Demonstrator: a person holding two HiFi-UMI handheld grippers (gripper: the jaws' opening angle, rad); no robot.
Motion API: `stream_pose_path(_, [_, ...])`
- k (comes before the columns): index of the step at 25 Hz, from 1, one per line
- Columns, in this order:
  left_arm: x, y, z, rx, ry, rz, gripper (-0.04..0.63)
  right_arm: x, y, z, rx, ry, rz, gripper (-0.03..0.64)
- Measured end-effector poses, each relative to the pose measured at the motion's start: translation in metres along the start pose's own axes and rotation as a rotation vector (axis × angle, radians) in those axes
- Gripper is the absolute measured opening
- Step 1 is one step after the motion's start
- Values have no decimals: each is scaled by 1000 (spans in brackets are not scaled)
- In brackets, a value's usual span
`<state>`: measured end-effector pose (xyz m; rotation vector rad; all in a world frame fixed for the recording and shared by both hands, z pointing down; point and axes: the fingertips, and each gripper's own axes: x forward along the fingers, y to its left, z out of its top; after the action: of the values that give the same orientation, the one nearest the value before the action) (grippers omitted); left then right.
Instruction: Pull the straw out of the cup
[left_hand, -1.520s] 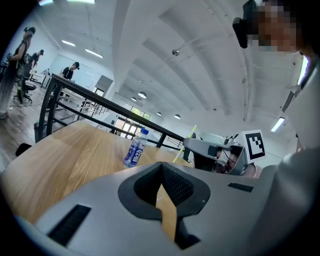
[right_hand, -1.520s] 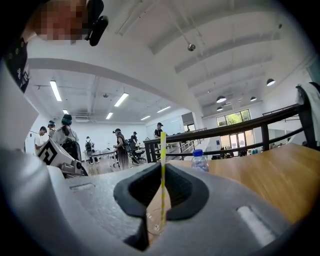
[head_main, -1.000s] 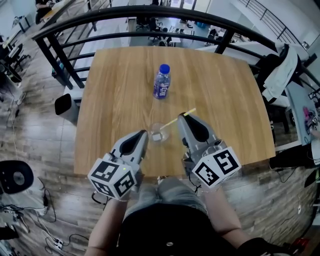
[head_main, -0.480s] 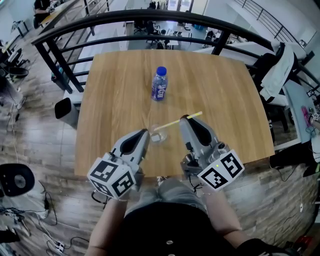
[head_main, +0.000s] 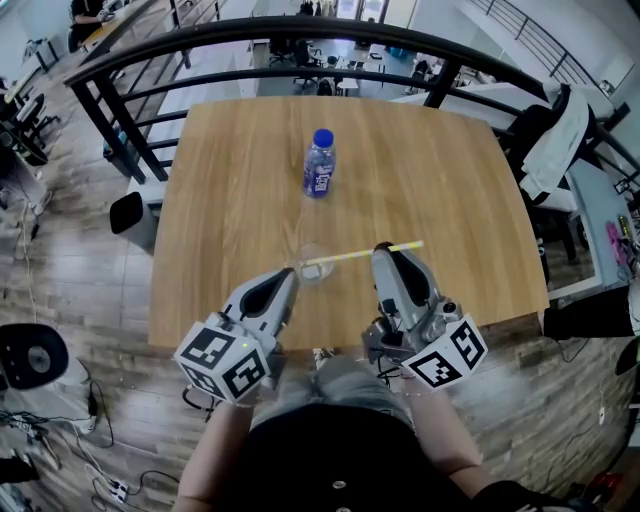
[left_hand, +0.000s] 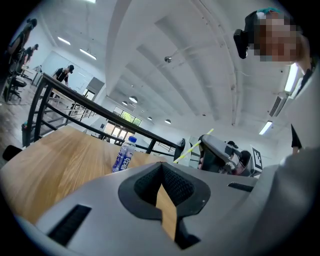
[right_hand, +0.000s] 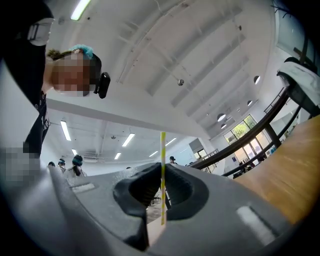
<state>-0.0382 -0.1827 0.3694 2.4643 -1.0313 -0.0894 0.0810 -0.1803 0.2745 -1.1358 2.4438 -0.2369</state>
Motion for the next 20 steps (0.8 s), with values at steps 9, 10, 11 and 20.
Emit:
stream_pose_path(9, [0,-1,-12,-18,24,1,12,-9,-5,-15,11,40,-34,21])
stream_pose_path(10, [0,-1,-14,-19,30,2,12,-9,-5,-16,12,44,-37,21])
stream_pose_path(11, [1,-1,-16,-22,34,3,12,-9,-6,-17,12,48,-39,21])
stream_pose_path(20, [4,-3,-22,-30,48,5,12,-5,-7,-15,5,58,-31,21])
